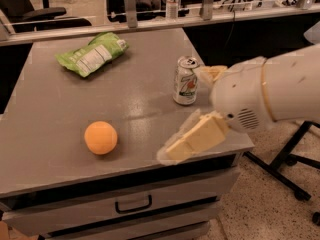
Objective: Move orange near green rice chip bag
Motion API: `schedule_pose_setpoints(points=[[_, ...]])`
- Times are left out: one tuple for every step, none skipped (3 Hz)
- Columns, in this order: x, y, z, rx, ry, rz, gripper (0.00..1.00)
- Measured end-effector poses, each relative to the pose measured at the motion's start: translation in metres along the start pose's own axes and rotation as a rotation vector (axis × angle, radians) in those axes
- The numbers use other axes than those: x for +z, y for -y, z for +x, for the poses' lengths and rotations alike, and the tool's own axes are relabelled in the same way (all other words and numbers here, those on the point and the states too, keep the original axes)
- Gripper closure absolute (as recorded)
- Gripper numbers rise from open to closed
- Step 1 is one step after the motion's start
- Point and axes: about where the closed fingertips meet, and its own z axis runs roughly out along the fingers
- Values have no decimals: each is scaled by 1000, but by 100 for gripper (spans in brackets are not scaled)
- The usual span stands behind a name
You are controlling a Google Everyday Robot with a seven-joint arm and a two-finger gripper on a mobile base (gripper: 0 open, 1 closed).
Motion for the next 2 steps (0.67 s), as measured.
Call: schedule_pose_setpoints(points=[[69, -15, 23, 2, 54, -45, 0], [136, -33, 51, -42, 80, -93, 0]])
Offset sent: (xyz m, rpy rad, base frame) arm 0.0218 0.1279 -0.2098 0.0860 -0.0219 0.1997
